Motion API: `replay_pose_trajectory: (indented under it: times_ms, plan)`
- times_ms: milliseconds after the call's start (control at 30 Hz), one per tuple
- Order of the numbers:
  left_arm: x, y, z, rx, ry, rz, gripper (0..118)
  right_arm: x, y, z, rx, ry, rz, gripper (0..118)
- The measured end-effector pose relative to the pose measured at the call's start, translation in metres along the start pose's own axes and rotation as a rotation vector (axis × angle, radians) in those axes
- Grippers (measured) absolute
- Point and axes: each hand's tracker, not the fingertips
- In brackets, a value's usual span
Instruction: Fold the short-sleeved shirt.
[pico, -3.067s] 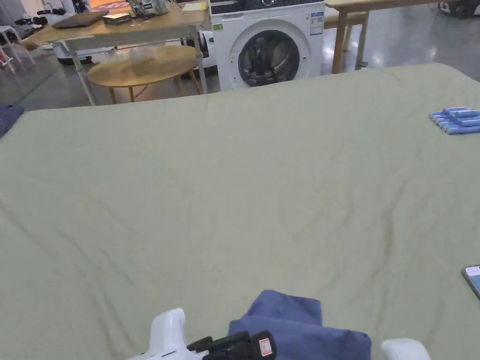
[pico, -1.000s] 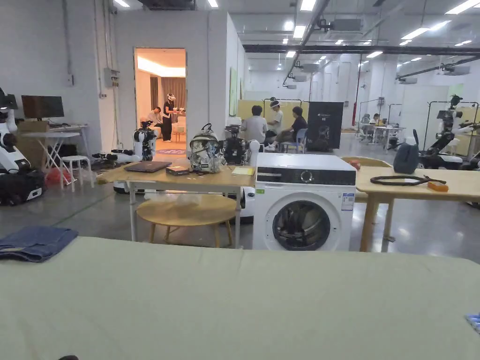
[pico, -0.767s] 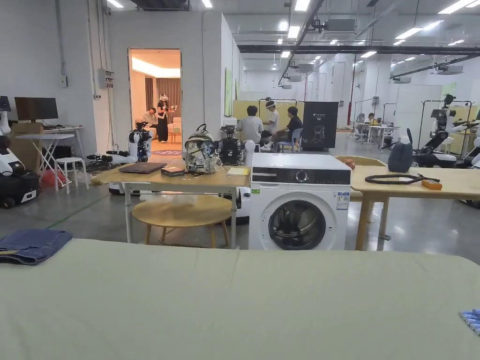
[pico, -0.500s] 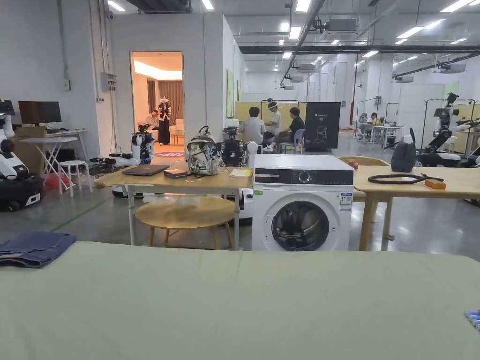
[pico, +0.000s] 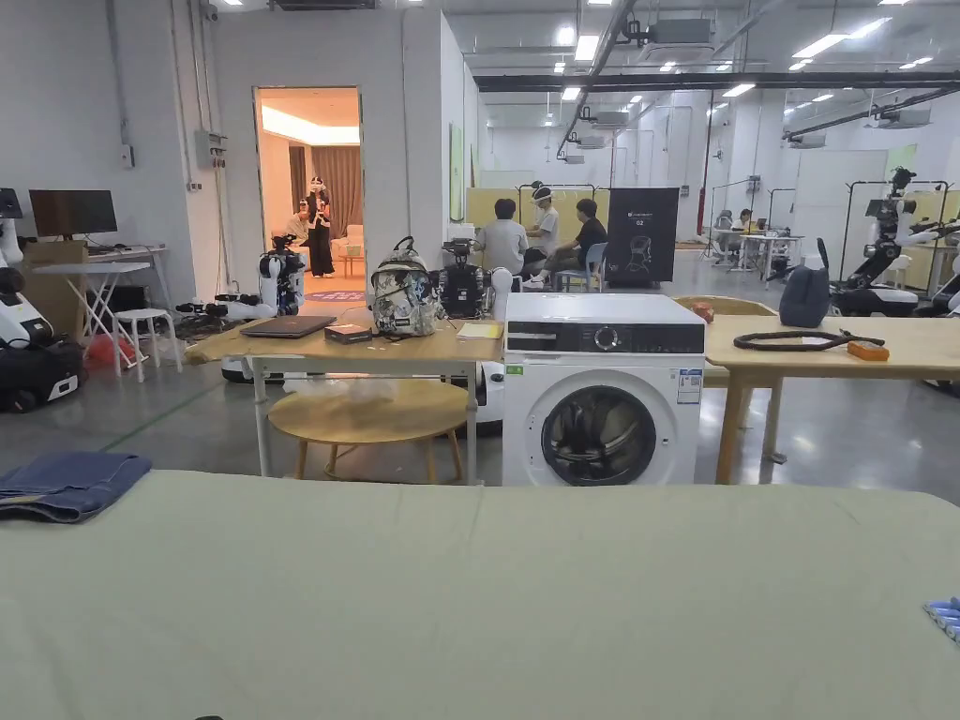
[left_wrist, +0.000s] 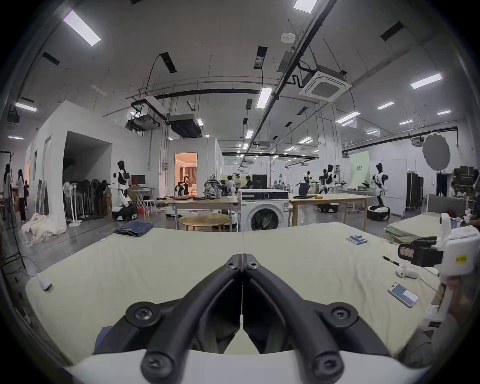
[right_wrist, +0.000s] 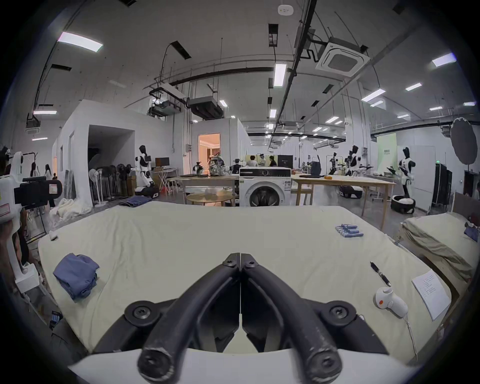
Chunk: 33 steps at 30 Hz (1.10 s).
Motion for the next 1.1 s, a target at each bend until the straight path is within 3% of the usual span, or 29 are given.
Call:
replay_pose_trajectory:
  times_ms: [333, 367, 400, 433, 500, 567, 600, 700, 767, 1100]
  plan:
    - [0.0016, 0.0, 0.0016, 0.012, 0.007, 0.012, 0, 0.0019, 0.0006, -0.0003, -0.003, -0.001, -0.007, 1]
    - [0.0018, 0.0003, 0.0017, 0.012, 0.006, 0.012, 0, 0.0019, 0.001, -0.0004, -0.002, -0.005, -0.007, 8]
    - [0.0023, 0.0003, 0.0021, 0.015, 0.005, 0.011, 0, 0.002, 0.0012, -0.0003, 0.0, -0.004, -0.008, 25]
    - [0.0027, 0.0004, 0.0025, 0.018, 0.005, 0.011, 10, 0.0026, 0.0011, -0.0004, 0.002, -0.001, -0.01, 42]
    - [0.0035, 0.0015, 0.0026, 0.017, 0.01, 0.009, 40, 0.0031, 0.0017, -0.0009, 0.004, 0.006, -0.016, 82]
    - [0.004, 0.0014, 0.0026, 0.024, 0.007, 0.007, 56, 0.0025, 0.002, -0.0013, 0.011, -0.007, -0.013, 103]
    - [0.0036, 0.0012, 0.0024, 0.025, 0.006, 0.009, 71, 0.0028, 0.0021, -0.001, 0.014, -0.003, -0.013, 106]
    - [0.0044, 0.0018, 0.0016, 0.025, 0.007, 0.016, 85, -0.0007, 0.0044, 0.0016, 0.029, -0.008, -0.001, 106]
    - [0.0047, 0.0013, 0.0013, 0.028, 0.004, 0.017, 105, -0.0017, 0.0051, 0.0036, 0.043, -0.007, 0.006, 106]
    - [0.0086, 0.0021, 0.0052, 0.042, 0.016, 0.005, 107, -0.0004, 0.0093, 0.0066, 0.048, -0.006, -0.022, 106]
